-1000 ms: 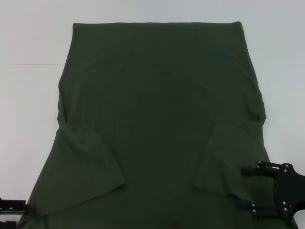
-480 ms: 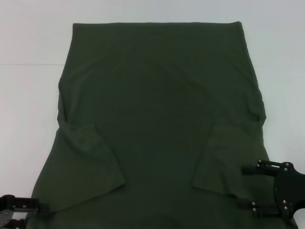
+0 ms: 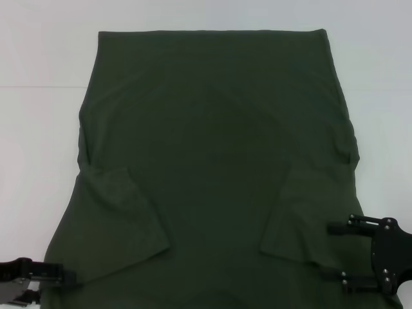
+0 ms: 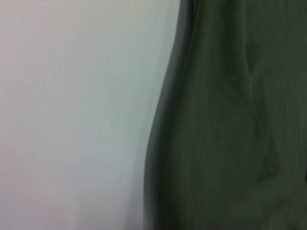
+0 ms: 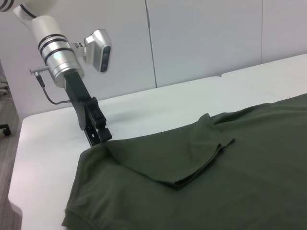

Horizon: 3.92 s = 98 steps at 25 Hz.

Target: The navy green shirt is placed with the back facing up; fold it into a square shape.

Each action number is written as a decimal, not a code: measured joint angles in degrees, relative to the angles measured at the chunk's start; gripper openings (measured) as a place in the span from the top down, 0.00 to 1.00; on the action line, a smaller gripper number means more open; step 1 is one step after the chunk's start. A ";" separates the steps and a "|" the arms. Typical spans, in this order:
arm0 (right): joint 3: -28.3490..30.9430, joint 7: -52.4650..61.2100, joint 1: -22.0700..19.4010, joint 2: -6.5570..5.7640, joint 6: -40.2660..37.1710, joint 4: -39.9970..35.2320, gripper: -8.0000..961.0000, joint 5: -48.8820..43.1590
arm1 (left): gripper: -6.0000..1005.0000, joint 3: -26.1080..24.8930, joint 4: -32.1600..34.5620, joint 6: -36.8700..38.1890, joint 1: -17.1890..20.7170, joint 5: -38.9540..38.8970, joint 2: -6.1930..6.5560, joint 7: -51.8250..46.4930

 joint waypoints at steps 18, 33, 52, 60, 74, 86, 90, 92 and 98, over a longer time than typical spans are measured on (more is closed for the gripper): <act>4.33 0.29 -0.09 -0.21 -3.21 -0.11 0.11 -0.03 | 0.63 4.72 5.32 -1.75 -0.73 -0.30 -1.92 -2.20; 4.14 37.83 0.46 -3.02 -7.65 -16.96 0.11 -3.48 | 0.96 4.53 6.30 -0.15 -0.03 -1.26 -1.88 0.28; 0.81 80.21 7.39 -10.68 -15.33 -13.93 0.11 -23.95 | 0.96 1.93 8.41 2.87 -0.06 -1.40 -1.26 4.48; -1.28 77.74 7.78 -8.44 -12.01 -12.75 0.11 -27.02 | 0.96 1.91 8.10 2.65 -0.18 -1.41 -1.41 4.41; -3.67 75.84 10.39 -5.24 -4.83 -8.94 0.11 -32.14 | 0.96 1.92 7.89 2.34 -0.53 -1.40 -1.55 4.20; -5.46 75.63 11.25 -4.52 -3.34 -7.69 0.11 -32.28 | 0.96 1.91 7.89 2.33 -0.35 -1.39 -1.73 4.38; -5.99 75.62 11.25 -4.49 -3.27 -7.67 0.11 -32.28 | 0.96 1.91 7.89 2.40 -0.28 -1.39 -1.72 4.44; -6.01 75.61 11.25 -4.49 -3.19 -7.67 0.11 -32.28 | 0.96 1.91 7.89 2.42 -0.27 -1.40 -1.72 4.47; -6.57 75.61 11.32 -4.36 -2.71 -7.67 0.11 -32.57 | 0.96 1.91 7.89 2.39 -0.26 -1.40 -1.71 4.49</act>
